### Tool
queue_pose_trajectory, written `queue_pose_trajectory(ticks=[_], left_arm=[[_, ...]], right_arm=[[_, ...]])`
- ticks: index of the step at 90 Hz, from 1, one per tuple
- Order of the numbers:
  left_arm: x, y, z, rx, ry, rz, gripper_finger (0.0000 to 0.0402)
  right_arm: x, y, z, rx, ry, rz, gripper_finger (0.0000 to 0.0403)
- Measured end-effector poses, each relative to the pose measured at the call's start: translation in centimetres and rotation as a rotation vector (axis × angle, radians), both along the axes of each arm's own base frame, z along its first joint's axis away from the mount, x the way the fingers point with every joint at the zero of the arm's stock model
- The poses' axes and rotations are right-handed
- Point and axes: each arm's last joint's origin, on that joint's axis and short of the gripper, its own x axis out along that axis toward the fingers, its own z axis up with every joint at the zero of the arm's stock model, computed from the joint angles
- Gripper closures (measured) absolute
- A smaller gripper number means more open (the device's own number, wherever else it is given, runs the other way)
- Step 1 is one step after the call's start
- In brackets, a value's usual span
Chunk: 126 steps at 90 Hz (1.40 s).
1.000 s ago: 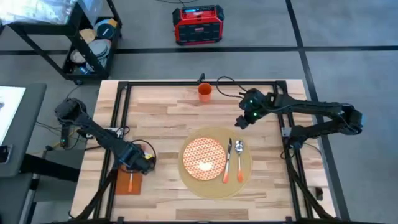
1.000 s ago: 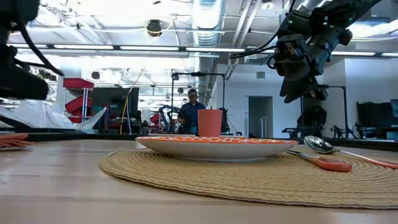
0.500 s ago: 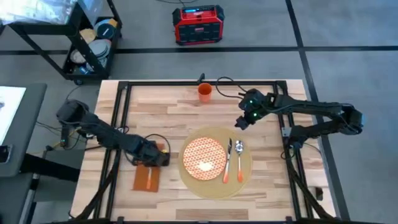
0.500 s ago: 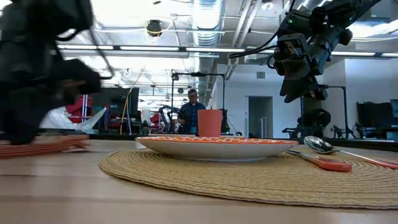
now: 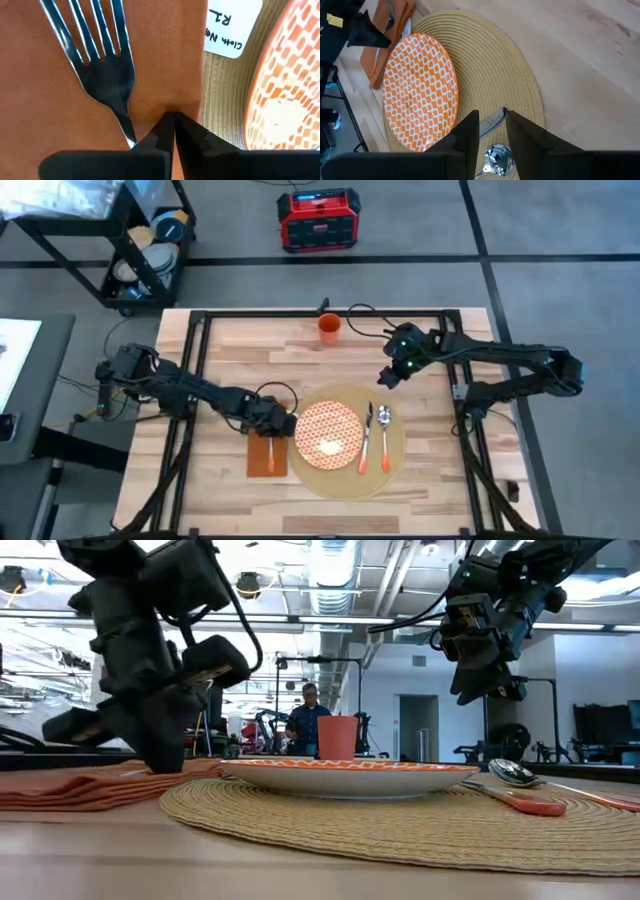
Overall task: Set table place
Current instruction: Move the orange table napkin to the left of the brown placemat, then put the orange cup to the top of the brown placemat
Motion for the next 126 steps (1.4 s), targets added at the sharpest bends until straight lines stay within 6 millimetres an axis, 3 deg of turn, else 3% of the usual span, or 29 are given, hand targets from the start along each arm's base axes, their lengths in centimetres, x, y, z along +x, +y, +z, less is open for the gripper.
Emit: queue_pose_trajectory(ticks=[44, 66, 78, 99, 114, 126], left_arm=[[0.1, 0.0, 0.8, -0.028, -0.036, 0.009, 0.0401], [-0.6, 0.1, 3.0, -0.05, -0.1, 0.018, 0.0401], [-0.8, 1.3, 4.7, -0.011, -0.181, 0.036, 0.0401], [-1.7, 6.8, 7.5, 0.163, -0.313, 0.12, 0.0402], [-2.6, 10.1, 8.3, 0.255, -0.328, 0.137, 0.0402], [-3.1, 11.3, 8.2, 0.278, -0.304, 0.1, 0.0402]], right_arm=[[0.0, 0.0, 0.0, 0.002, 0.004, 0.0, 0.0316], [0.0, 0.0, 0.0, -0.003, 0.005, 0.007, 0.0316], [0.0, -0.4, 0.1, -0.044, -0.013, -0.01, 0.0316], [0.8, -4.2, 1.9, -0.157, -0.126, -0.198, 0.0316], [4.3, -8.2, 4.8, -0.317, -0.074, -0.146, 0.0316], [7.1, -10.8, 5.0, -0.352, 0.084, -0.059, 0.031]])
